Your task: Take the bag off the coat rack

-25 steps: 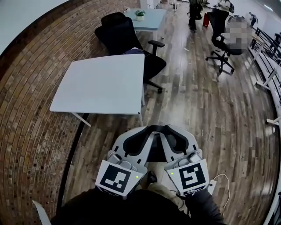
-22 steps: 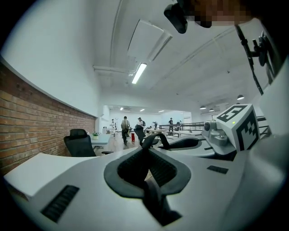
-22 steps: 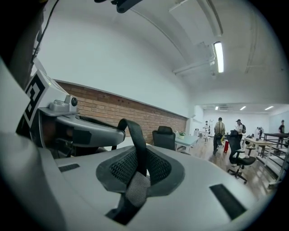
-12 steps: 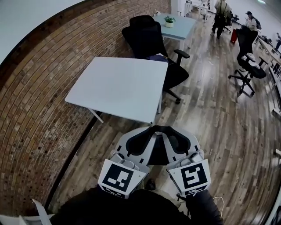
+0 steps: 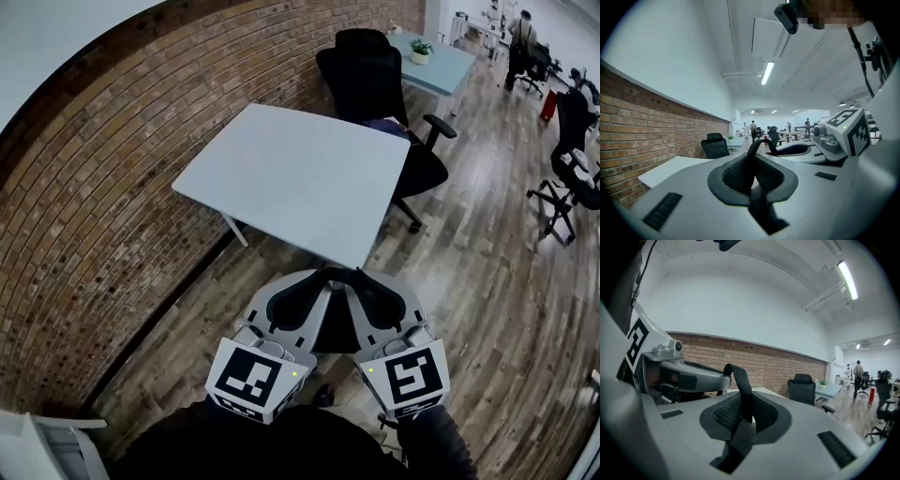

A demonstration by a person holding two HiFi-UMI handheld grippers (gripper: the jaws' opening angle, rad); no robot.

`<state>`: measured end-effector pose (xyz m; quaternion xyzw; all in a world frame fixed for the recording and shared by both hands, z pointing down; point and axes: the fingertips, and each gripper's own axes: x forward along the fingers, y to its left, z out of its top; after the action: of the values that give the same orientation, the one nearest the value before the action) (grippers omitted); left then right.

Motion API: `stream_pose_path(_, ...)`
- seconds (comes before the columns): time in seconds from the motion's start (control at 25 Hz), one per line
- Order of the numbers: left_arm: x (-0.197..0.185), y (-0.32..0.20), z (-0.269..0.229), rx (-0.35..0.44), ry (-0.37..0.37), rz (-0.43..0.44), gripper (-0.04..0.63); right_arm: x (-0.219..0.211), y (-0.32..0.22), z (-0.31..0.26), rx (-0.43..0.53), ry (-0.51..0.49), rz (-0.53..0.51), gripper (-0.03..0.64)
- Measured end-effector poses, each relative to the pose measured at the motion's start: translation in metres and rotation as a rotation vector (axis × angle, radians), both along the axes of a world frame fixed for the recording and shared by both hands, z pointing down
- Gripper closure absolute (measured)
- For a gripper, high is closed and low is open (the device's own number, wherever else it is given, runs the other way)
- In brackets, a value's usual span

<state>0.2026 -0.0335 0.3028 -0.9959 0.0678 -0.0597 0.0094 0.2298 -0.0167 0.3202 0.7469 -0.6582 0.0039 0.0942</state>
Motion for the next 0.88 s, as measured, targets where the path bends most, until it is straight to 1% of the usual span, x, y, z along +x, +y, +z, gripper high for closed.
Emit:
stream_pose_path(0.16,-0.016,-0.029,0.004,0.017,-0.013,-0.055,0.552,-0.014,-0.03,0.0,0.0,-0.016,-0.06,0.568)
stream_pose_path(0.32,-0.027,-0.055,-0.005,0.002,0.008,-0.106,0.552,-0.025,-0.058,-0.002,-0.001,-0.03,-0.112,0.568)
stream_pose_path(0.44,-0.04,-0.08,-0.008,0.018,-0.007,-0.146,0.552,-0.037,-0.083,-0.008,-0.003,-0.022,-0.157,0.568)
stream_pose_path(0.56,-0.05,-0.103,-0.022,0.004,0.005,-0.168,0.552,-0.049,-0.11,-0.02,-0.002,-0.02,-0.199,0.568)
stream_pose_path(0.88,-0.062,-0.173,-0.067,0.036,0.027,-0.209,0.552,-0.062,-0.181,-0.062,0.019,-0.05,-0.262,0.568)
